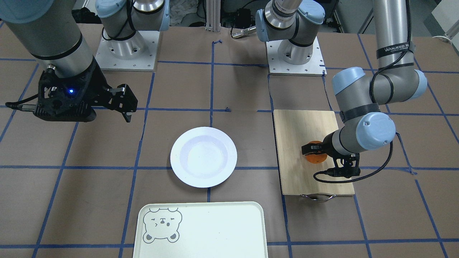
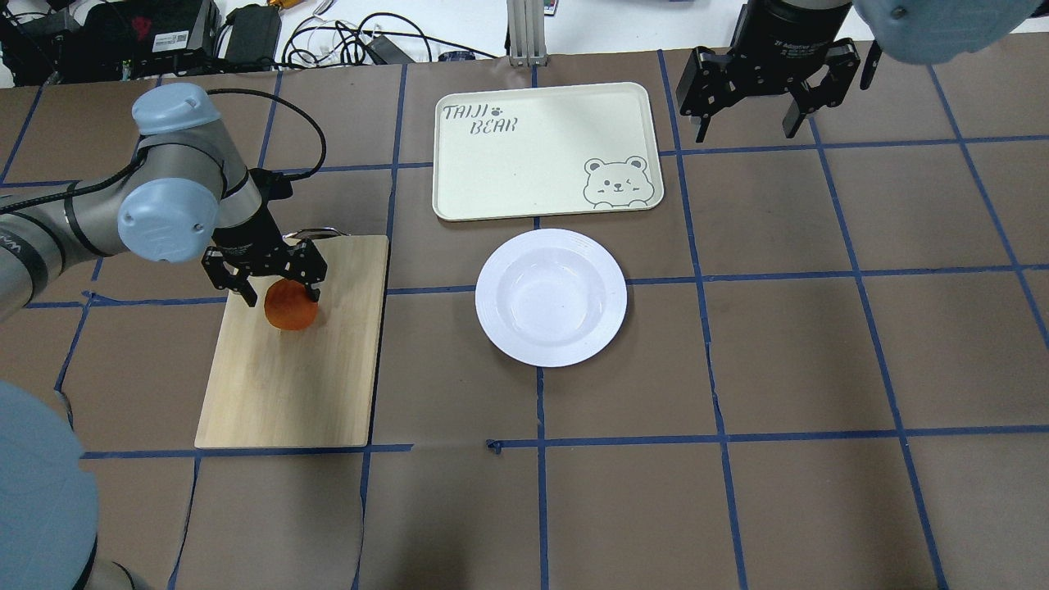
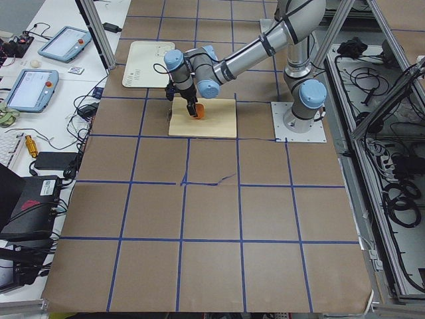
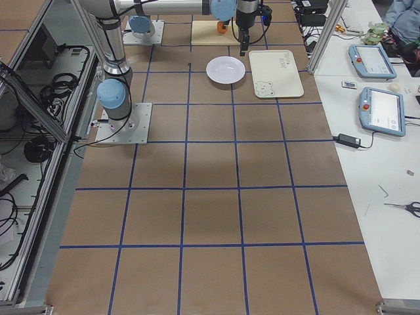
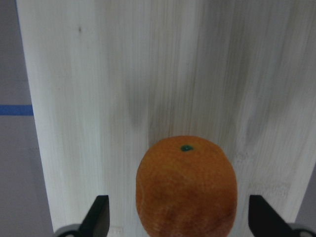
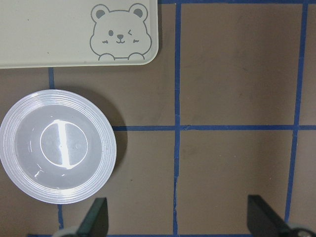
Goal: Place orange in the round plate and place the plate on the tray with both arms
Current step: 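Lower the left gripper onto the orange on the cutting board and close, then lift the orange with the left gripper and carry it over the white plate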
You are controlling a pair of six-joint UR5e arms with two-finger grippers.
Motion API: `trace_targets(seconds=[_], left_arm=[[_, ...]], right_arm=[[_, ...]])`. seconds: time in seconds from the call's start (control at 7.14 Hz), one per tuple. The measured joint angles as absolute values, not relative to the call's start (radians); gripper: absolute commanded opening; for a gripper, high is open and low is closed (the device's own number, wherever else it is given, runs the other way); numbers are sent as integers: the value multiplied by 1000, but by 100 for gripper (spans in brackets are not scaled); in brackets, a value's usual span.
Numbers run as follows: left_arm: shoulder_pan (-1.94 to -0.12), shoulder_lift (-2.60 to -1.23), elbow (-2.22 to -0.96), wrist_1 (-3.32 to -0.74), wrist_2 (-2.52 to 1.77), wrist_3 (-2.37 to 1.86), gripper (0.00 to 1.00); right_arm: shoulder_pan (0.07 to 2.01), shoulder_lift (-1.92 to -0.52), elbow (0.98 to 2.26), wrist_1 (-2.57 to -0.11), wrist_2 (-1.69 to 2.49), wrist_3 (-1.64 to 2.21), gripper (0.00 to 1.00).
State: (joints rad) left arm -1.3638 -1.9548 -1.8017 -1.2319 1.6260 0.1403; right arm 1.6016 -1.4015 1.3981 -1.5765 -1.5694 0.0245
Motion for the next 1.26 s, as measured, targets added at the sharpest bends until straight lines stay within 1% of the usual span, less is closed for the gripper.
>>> trace_targets(seconds=[0.14, 0.42, 0.7, 0.98, 1.26], left_arm=[[-1364, -1967, -1800, -1228, 1625, 137, 0], [-1364, -1975, -1791, -1224, 1626, 95, 0], [-1366, -1977, -1752, -1244, 1625, 26, 0], [-1391, -1979, -1662, -1306, 1592, -44, 0], [-1496, -1990, -1579, -1326, 1525, -148, 0]], right_arm=[[1602, -1402, 1398, -1577, -1569, 25, 100], [1604, -1404, 1399, -1578, -1568, 25, 100], [1605, -1404, 1399, -1578, -1567, 24, 100], [1605, -1404, 1399, -1578, -1567, 23, 100], [1604, -1404, 1399, -1578, -1566, 23, 100]])
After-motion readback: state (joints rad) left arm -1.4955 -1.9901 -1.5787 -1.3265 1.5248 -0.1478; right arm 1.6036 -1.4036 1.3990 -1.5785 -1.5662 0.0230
